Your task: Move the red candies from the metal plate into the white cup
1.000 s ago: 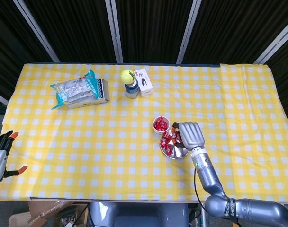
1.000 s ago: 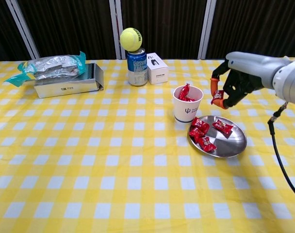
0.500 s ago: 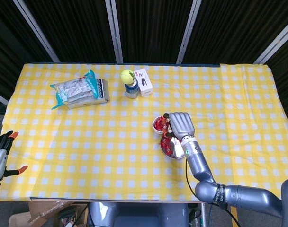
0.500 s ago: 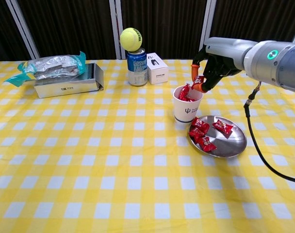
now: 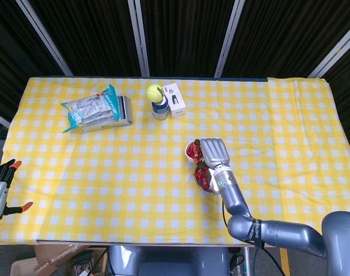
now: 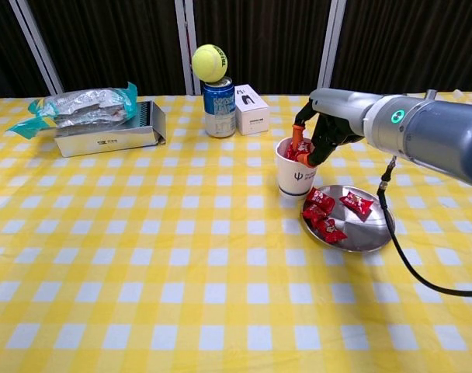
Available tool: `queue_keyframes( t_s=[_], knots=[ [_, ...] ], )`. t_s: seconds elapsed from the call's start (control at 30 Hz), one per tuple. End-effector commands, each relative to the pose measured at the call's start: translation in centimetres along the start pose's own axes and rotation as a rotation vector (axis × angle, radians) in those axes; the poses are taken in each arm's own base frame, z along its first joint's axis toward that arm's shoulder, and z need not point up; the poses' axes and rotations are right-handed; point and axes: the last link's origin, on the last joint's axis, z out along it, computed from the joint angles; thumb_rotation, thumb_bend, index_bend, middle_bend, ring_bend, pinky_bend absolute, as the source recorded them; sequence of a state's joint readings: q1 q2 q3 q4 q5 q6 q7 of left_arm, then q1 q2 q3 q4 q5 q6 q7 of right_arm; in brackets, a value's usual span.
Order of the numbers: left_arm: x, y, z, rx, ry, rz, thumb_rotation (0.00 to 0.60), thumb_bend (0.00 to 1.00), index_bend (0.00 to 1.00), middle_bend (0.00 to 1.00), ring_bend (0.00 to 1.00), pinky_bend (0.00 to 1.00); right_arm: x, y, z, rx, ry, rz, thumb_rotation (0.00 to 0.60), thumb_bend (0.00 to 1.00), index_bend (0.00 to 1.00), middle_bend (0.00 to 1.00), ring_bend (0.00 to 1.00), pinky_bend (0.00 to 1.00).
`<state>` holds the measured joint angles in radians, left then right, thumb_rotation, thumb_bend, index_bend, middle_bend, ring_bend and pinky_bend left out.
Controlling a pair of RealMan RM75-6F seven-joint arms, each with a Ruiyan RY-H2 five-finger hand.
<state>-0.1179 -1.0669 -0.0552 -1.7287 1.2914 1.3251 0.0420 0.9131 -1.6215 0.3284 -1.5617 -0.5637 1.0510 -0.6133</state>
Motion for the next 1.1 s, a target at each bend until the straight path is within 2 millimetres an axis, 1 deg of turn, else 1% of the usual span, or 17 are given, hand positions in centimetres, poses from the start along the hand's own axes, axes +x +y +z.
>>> queue_keyframes(
  t_s=[0.03, 0.2, 0.33, 0.43, 0.57, 0.6, 0.63, 0.8, 0.87, 1.03, 1.1],
  knots=[
    [0.0, 0.0, 0.0, 0.001, 0.000, 0.000, 0.600, 0.05, 0.00, 0.00, 0.00, 0.00, 0.2, -0.2, 0.0, 0.002, 0.012, -0.001, 0.600, 0.50, 0.41, 0.88, 0.91, 1.00],
    [0.0, 0.0, 0.0, 0.003, 0.001, 0.000, 0.600, 0.05, 0.00, 0.00, 0.00, 0.00, 0.6, -0.3, -0.1, 0.003, 0.029, 0.000, 0.600, 0.46, 0.37, 0.88, 0.91, 1.00],
    [0.0, 0.0, 0.0, 0.002, 0.001, 0.002, 0.600, 0.05, 0.00, 0.00, 0.00, 0.00, 0.8, -0.2, -0.3, 0.003, 0.034, 0.000, 0.600, 0.46, 0.37, 0.88, 0.91, 1.00],
    [0.0, 0.0, 0.0, 0.001, 0.002, 0.003, 0.600, 0.05, 0.00, 0.00, 0.00, 0.00, 1.1, -0.1, -0.8, 0.007, 0.041, 0.003, 0.600, 0.46, 0.37, 0.88, 0.91, 1.00],
    [-0.1, 0.0, -0.1, 0.000, 0.002, 0.004, 0.600, 0.05, 0.00, 0.00, 0.00, 0.00, 1.4, 0.3, -2.0, 0.020, 0.054, 0.008, 0.600, 0.46, 0.37, 0.88, 0.91, 1.00],
    [0.0, 0.0, -0.1, 0.000, 0.005, 0.005, 0.600, 0.05, 0.00, 0.00, 0.00, 0.00, 1.4, 0.9, -3.1, 0.022, 0.051, 0.011, 0.600, 0.46, 0.37, 0.88, 0.91, 1.00],
    [-0.1, 0.1, -0.1, 0.000, 0.005, 0.006, 0.600, 0.05, 0.00, 0.00, 0.00, 0.00, 1.3, 1.3, -3.8, 0.025, 0.049, 0.007, 0.600, 0.46, 0.37, 0.88, 0.91, 1.00],
    [0.0, 0.1, -0.1, -0.004, 0.009, 0.008, 0.600, 0.05, 0.00, 0.00, 0.00, 0.00, 0.7, 2.6, -5.2, 0.026, 0.037, -0.015, 0.600, 0.46, 0.37, 0.88, 0.91, 1.00],
    [0.0, 0.1, -0.1, -0.005, 0.009, 0.007, 0.600, 0.05, 0.00, 0.00, 0.00, 0.00, 0.3, 3.1, -5.7, 0.021, 0.029, -0.022, 0.600, 0.44, 0.37, 0.88, 0.91, 1.00],
    [0.0, 0.2, -0.2, -0.014, 0.014, 0.011, 0.600, 0.05, 0.00, 0.00, 0.00, 0.00, -0.9, 4.2, -6.6, 0.003, 0.011, -0.025, 0.600, 0.33, 0.37, 0.88, 0.91, 1.00],
    [0.0, 0.2, -0.3, -0.019, 0.016, 0.015, 0.600, 0.05, 0.00, 0.00, 0.00, 0.00, -1.5, 4.6, -6.8, -0.002, 0.001, -0.026, 0.600, 0.30, 0.37, 0.88, 0.91, 1.00]
  ],
)
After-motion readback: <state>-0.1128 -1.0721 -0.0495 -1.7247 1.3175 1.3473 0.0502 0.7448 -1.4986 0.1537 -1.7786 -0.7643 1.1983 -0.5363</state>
